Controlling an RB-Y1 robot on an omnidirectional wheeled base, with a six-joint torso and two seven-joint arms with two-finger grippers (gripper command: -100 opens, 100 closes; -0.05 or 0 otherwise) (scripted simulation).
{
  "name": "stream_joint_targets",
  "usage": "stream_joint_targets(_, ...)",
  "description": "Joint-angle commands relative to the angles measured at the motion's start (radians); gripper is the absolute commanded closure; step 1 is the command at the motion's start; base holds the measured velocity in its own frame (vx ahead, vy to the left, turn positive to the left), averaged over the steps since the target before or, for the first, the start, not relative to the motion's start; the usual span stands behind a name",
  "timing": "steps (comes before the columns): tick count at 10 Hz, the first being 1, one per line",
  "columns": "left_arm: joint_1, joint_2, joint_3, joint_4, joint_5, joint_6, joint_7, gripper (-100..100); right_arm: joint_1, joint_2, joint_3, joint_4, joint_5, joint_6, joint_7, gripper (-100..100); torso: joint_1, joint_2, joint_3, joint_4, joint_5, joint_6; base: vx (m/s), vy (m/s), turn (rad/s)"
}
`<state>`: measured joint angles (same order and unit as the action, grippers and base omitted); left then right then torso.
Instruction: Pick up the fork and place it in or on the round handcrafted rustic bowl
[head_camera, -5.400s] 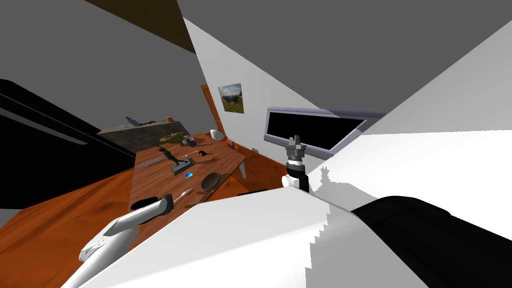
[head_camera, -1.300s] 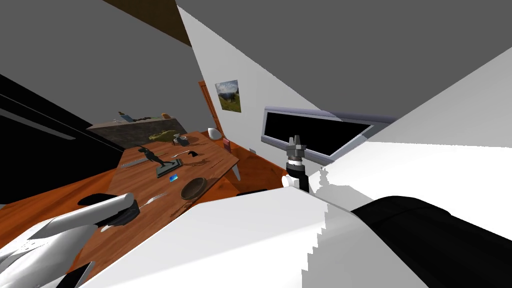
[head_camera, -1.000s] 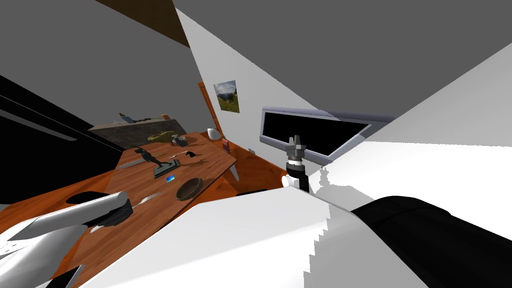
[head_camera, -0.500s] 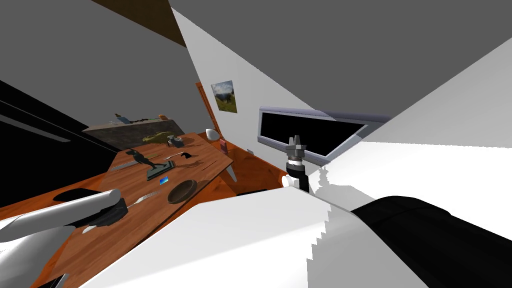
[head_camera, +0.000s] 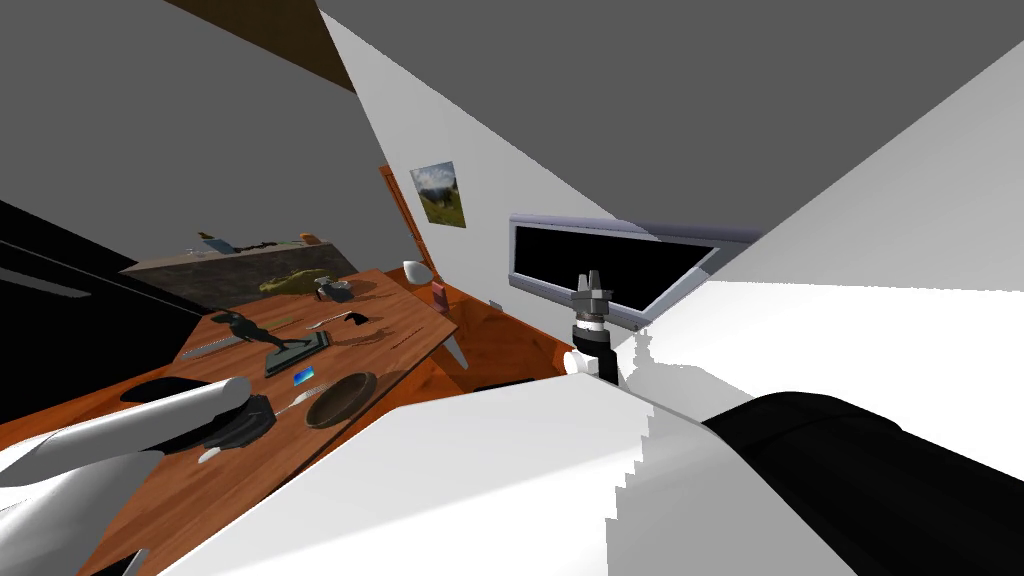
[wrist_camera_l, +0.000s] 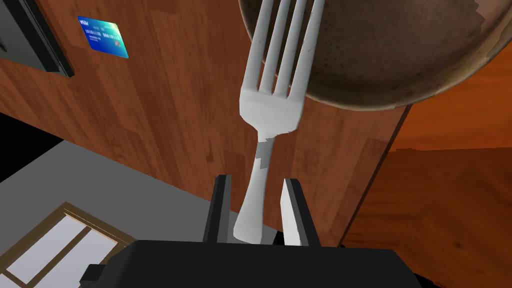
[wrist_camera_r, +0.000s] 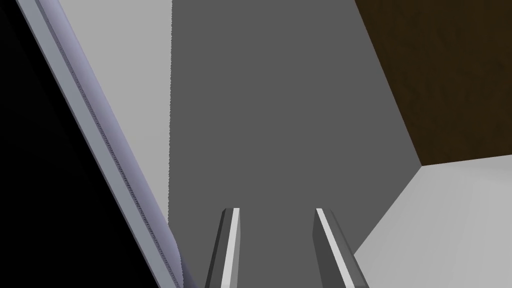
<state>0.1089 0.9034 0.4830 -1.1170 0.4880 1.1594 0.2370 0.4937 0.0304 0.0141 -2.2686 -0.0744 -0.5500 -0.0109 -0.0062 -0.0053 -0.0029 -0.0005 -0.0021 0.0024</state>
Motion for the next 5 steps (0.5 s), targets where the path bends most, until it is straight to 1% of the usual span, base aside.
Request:
stream_joint_targets(1, 0.008, -0.013, 0.004, -0.024, 0.018, 0.032, 0.004, 100, 0.000, 0.000, 0.000, 0.000, 0.000, 0.000, 0.000, 0, 0.000, 0.000, 0.000, 0.000, 0.000, 0.000, 0.048, -0.055, -0.050)
stream_joint_targets(2, 0.011, -0.026, 0.007, -0.036, 0.036, 0.056, 0.004, 100, 0.000, 0.000, 0.000, 0.000, 0.000, 0.000, 0.000, 0, 0.001, 0.001, 0.000, 0.000, 0.000, 0.000, 0.037, -0.059, -0.099)
stream_joint_targets(4, 0.015, -0.041, 0.010, -0.048, 0.056, 0.079, 0.003, 100, 0.000, 0.000, 0.000, 0.000, 0.000, 0.000, 0.000, 0, 0.001, 0.001, 0.001, 0.000, 0.000, 0.000, 0.043, -0.052, -0.069)
stream_joint_targets(5, 0.011, -0.035, 0.009, -0.034, 0.050, 0.062, -0.001, 100, 0.000, 0.000, 0.000, 0.000, 0.000, 0.000, 0.000, 0, 0.002, 0.001, 0.001, 0.000, 0.000, -0.001, 0.020, -0.026, -0.016)
